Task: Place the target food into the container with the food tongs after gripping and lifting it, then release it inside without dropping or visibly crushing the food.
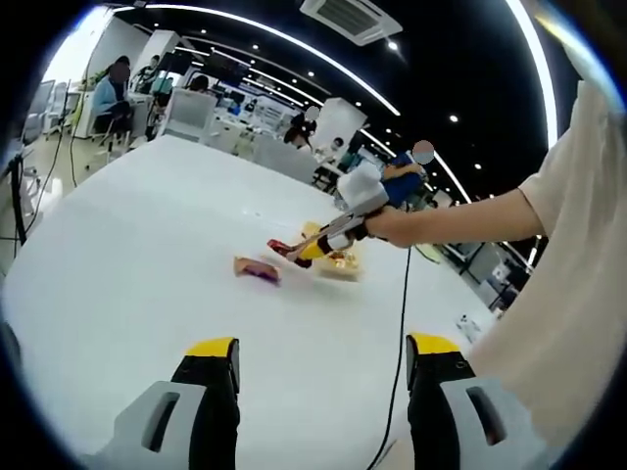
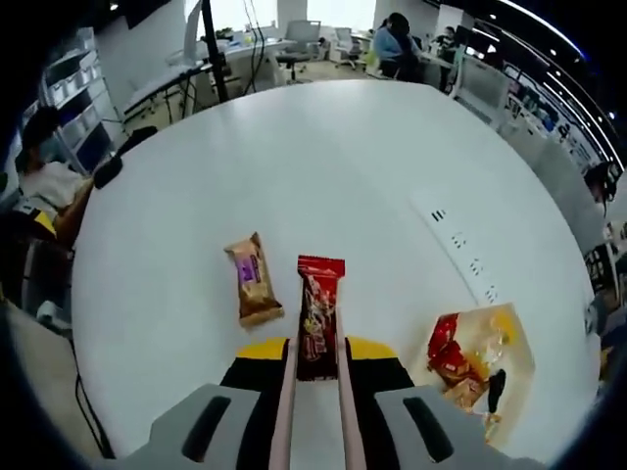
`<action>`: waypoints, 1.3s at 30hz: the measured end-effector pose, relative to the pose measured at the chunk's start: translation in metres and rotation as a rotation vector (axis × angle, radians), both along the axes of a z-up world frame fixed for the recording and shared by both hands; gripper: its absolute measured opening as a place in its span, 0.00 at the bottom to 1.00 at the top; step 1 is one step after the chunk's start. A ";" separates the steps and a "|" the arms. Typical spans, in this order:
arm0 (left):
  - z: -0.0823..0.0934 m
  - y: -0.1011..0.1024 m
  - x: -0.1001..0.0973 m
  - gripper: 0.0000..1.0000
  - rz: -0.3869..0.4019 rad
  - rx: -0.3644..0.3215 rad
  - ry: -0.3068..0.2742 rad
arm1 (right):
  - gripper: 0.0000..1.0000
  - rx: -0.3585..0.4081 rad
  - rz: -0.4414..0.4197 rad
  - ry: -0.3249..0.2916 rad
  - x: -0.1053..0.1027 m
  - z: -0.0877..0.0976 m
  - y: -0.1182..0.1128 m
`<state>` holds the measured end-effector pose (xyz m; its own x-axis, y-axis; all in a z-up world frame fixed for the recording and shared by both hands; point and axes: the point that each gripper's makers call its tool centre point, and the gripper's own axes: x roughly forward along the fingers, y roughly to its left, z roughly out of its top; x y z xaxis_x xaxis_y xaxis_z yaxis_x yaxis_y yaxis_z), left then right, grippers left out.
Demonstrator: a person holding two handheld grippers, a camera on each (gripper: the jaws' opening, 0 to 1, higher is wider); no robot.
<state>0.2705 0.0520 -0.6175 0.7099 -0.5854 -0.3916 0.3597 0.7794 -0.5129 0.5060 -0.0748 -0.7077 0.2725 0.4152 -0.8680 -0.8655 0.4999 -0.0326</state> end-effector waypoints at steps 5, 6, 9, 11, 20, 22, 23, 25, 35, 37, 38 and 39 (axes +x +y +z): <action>0.002 -0.002 0.002 0.69 -0.011 0.001 -0.008 | 0.20 0.021 -0.010 -0.027 0.004 0.015 -0.002; 0.003 -0.003 0.003 0.69 -0.015 0.002 -0.011 | 0.20 0.026 -0.013 -0.032 0.004 0.017 -0.003; 0.004 -0.004 0.003 0.69 -0.018 0.003 -0.015 | 0.20 0.033 -0.015 -0.042 0.005 0.023 -0.004; 0.004 -0.005 0.003 0.69 -0.019 0.002 -0.016 | 0.20 0.037 -0.016 -0.050 0.005 0.027 -0.005; 0.006 -0.009 0.001 0.69 -0.027 0.005 -0.026 | 0.21 0.051 -0.029 -0.083 0.007 0.045 -0.014; 0.007 -0.011 0.001 0.69 -0.031 0.005 -0.030 | 0.21 0.055 -0.033 -0.084 0.007 0.048 -0.016; 0.008 -0.012 0.001 0.69 -0.033 0.005 -0.032 | 0.21 0.054 -0.036 -0.093 0.007 0.050 -0.018; 0.009 -0.013 0.001 0.69 -0.036 0.005 -0.035 | 0.21 0.057 -0.042 -0.099 0.008 0.054 -0.022; 0.014 -0.021 -0.003 0.69 -0.054 0.008 -0.056 | 0.21 0.061 -0.068 -0.135 0.010 0.072 -0.039; 0.014 -0.022 -0.004 0.69 -0.054 0.007 -0.057 | 0.21 0.058 -0.070 -0.140 0.010 0.075 -0.042; 0.014 -0.023 -0.005 0.69 -0.054 0.007 -0.059 | 0.21 0.060 -0.075 -0.145 0.009 0.078 -0.045; 0.015 -0.024 -0.006 0.69 -0.055 0.007 -0.061 | 0.21 0.057 -0.077 -0.150 0.009 0.080 -0.047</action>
<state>0.2643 0.0281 -0.6028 0.6993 -0.6216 -0.3529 0.4322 0.7610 -0.4838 0.5154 -0.1223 -0.6275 0.4302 0.4354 -0.7908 -0.8119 0.5696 -0.1281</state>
